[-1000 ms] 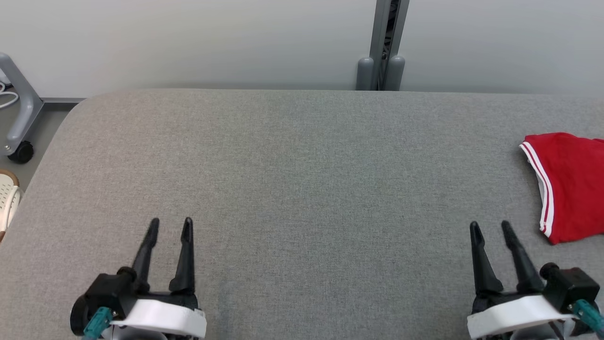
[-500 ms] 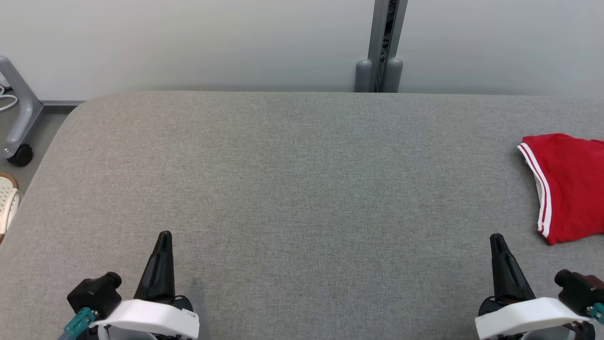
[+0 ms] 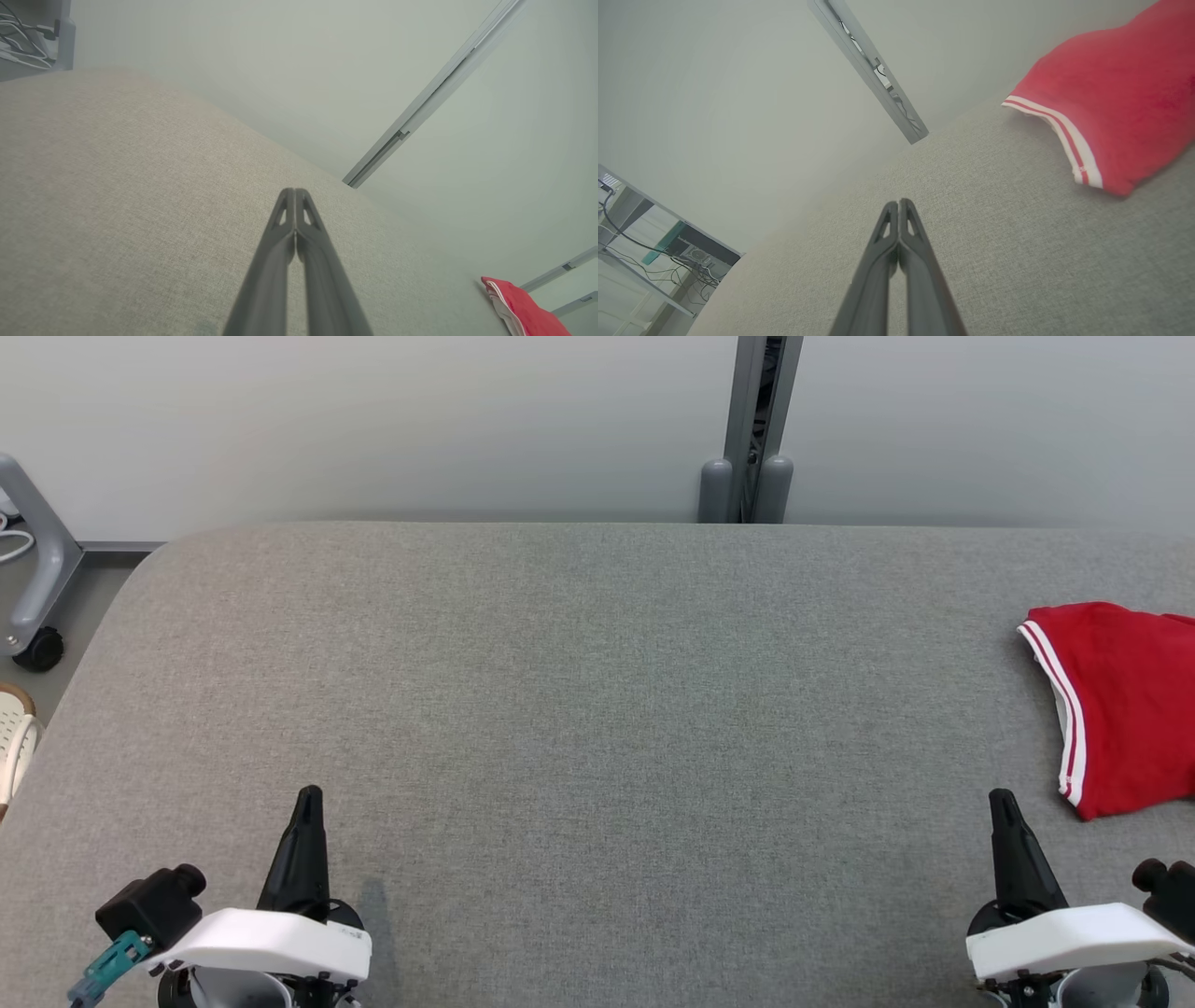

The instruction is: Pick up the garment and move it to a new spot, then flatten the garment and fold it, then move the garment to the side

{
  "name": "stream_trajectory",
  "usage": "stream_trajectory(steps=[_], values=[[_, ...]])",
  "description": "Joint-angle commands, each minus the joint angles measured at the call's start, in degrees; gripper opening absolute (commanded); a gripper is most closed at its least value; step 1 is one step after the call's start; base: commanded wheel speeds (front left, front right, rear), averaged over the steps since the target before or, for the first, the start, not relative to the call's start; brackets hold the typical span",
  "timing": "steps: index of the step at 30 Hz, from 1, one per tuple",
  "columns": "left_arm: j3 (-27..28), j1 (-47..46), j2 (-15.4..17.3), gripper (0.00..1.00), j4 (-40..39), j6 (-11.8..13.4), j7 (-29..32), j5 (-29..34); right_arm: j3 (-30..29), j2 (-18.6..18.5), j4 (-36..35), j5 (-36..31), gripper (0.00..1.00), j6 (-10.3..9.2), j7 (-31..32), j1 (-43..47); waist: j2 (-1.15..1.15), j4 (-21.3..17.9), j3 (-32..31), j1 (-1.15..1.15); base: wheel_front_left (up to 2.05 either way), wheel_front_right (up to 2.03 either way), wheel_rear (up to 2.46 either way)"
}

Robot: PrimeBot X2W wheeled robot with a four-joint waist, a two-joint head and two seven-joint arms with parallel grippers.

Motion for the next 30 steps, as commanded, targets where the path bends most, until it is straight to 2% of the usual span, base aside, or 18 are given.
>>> stream_trajectory(steps=[1, 30], values=[[0.5, -2.2, 0.3, 0.0, -0.5, -0.5, 0.5, -2.0, -0.5, -0.6, -0.6, 2.2, 0.0, 0.0, 0.5, -1.5, 0.0, 0.0, 0.0, 0.0, 0.0, 0.0, 0.0], [2.9, -5.5, 0.5, 0.0, 2.5, -1.7, 6.0, -22.1, -2.4, -1.8, 1.0, 23.3, 0.0, 0.01, 5.1, -3.8, 0.0, -0.5, -0.9, 0.0, 0.0, 0.0, 0.0]])
